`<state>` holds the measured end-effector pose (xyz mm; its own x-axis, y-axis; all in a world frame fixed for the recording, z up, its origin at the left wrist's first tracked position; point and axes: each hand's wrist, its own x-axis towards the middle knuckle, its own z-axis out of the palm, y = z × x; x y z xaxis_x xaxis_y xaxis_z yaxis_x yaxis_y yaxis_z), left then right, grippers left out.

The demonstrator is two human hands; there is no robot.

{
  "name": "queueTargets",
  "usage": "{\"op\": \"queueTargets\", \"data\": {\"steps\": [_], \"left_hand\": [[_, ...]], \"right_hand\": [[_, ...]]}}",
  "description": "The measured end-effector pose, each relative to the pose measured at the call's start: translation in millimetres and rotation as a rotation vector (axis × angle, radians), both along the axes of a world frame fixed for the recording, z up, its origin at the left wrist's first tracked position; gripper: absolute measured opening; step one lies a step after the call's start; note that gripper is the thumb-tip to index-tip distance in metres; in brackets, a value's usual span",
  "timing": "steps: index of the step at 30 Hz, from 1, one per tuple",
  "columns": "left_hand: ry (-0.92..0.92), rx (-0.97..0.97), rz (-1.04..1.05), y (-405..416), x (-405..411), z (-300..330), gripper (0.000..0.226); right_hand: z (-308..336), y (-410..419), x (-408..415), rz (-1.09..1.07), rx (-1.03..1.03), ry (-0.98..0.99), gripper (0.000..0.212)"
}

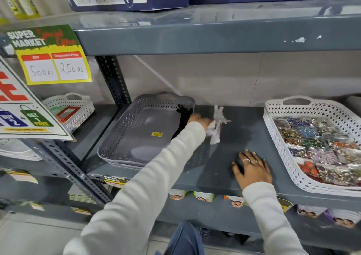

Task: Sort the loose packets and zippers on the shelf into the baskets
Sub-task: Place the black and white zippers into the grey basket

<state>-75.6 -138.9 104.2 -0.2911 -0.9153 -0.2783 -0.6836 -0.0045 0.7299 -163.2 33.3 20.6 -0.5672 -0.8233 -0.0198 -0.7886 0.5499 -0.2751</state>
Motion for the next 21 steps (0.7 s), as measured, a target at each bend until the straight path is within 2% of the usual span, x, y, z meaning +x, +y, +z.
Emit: {"op": "queueTargets", "data": {"steps": [1, 2, 3, 4, 5, 6, 7, 8, 11, 13, 15, 16, 17, 20, 21], "left_hand": [[0.104, 0.059, 0.049, -10, 5, 0, 0.04], [0.285, 0.199, 0.135, -22, 11, 2, 0.041], [0.542, 0.346, 0.19, -21, 21, 11, 0.039], [0.696, 0.344, 0.129, -19, 32, 18, 0.033], [0.885, 0.362, 0.201, -20, 44, 24, 0.024], [1.121, 0.45, 0.309, -26, 54, 28, 0.026], [1.264, 0.52, 0.382, -32, 64, 32, 0.027], [1.354, 0.547, 0.449, -40, 72, 35, 0.025], [1.38, 0.474, 0.589, -53, 94, 38, 0.012], [1.39, 0.402, 0.694, -59, 105, 29, 0.022], [1.32, 0.35, 0.736, -63, 113, 14, 0.024], [1.191, 0.299, 0.723, -64, 115, 5, 0.021], [0.966, 0.205, 0.675, -67, 115, -6, 0.017], [0.029, -0.066, 0.331, -66, 115, -29, 0.036], [-0.088, -0.094, 0.256, -65, 115, -30, 0.036]], "right_hand": [[-1, 0, 0, -0.004, -0.006, -0.001, 0.051], [-2, -1, 0, -0.009, -0.012, -0.002, 0.051], [-3, -1, 0, -0.011, -0.017, -0.001, 0.051], [-4, -1, 0, -0.012, -0.02, 0.003, 0.051], [-4, -1, 0, -0.012, -0.023, 0.008, 0.05], [-5, -1, 1, -0.011, -0.027, 0.007, 0.05], [-5, -1, 1, -0.012, -0.032, 0.002, 0.05], [-6, -1, 1, -0.013, -0.034, 0.0, 0.05], [-7, -2, 0, -0.013, -0.03, 0.009, 0.05], [-7, -2, 0, -0.015, -0.028, 0.015, 0.051], [-7, -2, 0, -0.017, -0.033, 0.011, 0.051], [-7, -2, 0, -0.018, -0.034, 0.008, 0.051], [-7, -2, 0, -0.017, -0.034, 0.006, 0.051], [-6, -2, 1, -0.015, -0.034, 0.005, 0.051], [-6, -2, 0, -0.014, -0.034, 0.007, 0.051]]}}
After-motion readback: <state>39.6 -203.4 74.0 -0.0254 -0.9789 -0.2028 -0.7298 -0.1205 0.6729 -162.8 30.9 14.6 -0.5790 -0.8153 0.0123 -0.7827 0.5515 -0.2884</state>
